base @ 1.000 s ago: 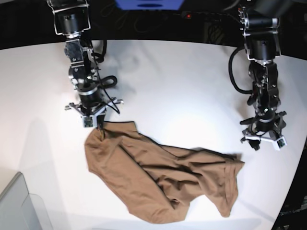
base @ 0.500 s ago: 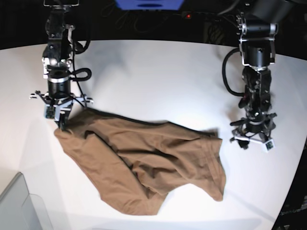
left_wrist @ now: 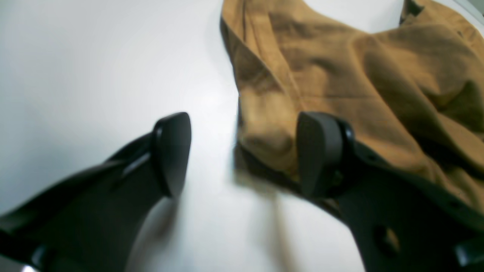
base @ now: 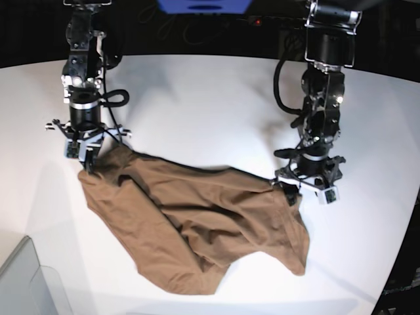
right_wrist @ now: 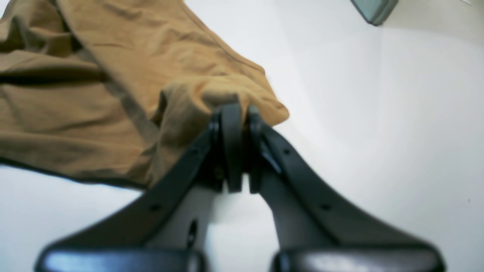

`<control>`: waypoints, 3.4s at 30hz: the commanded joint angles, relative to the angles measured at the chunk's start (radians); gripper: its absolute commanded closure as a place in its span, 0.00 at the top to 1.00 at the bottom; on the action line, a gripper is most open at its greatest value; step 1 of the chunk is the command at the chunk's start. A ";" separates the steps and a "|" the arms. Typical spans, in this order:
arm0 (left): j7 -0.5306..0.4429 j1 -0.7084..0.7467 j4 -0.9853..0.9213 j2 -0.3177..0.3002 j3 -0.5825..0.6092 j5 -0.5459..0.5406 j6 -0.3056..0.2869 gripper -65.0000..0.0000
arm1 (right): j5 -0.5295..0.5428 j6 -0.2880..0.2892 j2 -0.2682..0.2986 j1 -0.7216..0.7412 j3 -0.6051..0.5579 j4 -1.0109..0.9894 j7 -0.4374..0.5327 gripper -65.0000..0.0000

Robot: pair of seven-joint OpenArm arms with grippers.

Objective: Layout the t-shirt on the table in an organized manner, then fold the t-shirt properly
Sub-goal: 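Grasp the shirt edge with the left gripper opposite the right gripper, then adjust the left gripper's grip along the shirt edge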

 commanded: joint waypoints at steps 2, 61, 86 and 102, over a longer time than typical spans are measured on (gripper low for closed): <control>-0.020 -0.033 -0.026 0.006 -0.002 0.004 -0.002 0.65 | 0.003 0.000 0.004 0.009 0.002 0.018 0.030 0.00; 0.162 -0.133 0.125 -0.028 -0.098 -0.004 -0.004 0.52 | 0.000 0.002 0.035 0.005 0.008 0.020 0.030 0.00; 0.153 -0.151 -0.102 -0.012 0.063 0.005 -0.004 0.52 | 0.000 0.002 0.033 0.002 0.003 0.020 0.030 0.00; 0.153 -0.206 -0.155 -0.035 0.064 0.005 -0.004 0.12 | 0.000 0.002 0.035 0.002 0.008 0.020 0.030 0.00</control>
